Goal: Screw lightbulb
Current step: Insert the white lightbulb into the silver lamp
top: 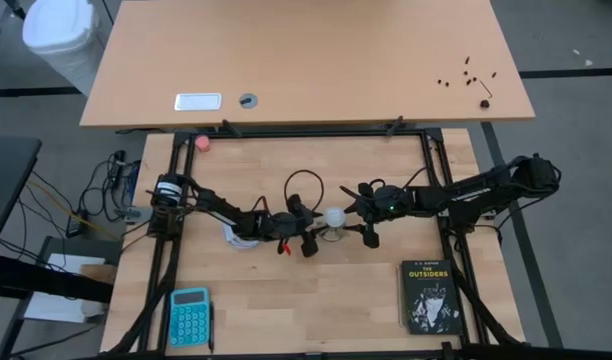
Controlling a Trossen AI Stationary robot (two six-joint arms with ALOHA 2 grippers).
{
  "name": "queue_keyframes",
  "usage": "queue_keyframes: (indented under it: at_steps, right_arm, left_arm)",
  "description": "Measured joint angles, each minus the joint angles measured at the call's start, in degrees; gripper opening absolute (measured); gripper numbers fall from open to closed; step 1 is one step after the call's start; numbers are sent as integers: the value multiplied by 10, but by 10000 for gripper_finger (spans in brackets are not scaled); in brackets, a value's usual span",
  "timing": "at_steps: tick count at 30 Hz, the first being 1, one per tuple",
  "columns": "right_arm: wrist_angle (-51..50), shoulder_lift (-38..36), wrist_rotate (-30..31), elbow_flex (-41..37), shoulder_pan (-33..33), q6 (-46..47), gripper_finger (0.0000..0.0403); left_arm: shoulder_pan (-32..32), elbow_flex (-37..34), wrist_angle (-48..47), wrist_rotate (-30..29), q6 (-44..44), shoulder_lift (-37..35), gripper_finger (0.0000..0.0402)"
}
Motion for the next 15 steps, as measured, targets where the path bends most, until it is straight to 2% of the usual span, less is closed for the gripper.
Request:
queue_keyframes:
  at_steps: [6, 15]
  right_arm:
    - [1, 0, 0, 0, 0, 0, 247]
    - [6, 0, 0, 0, 0, 0, 247]
  left_arm:
    - [0, 0, -4, 49, -4, 0, 229]
    - [0, 0, -1, 35, -5, 0, 292]
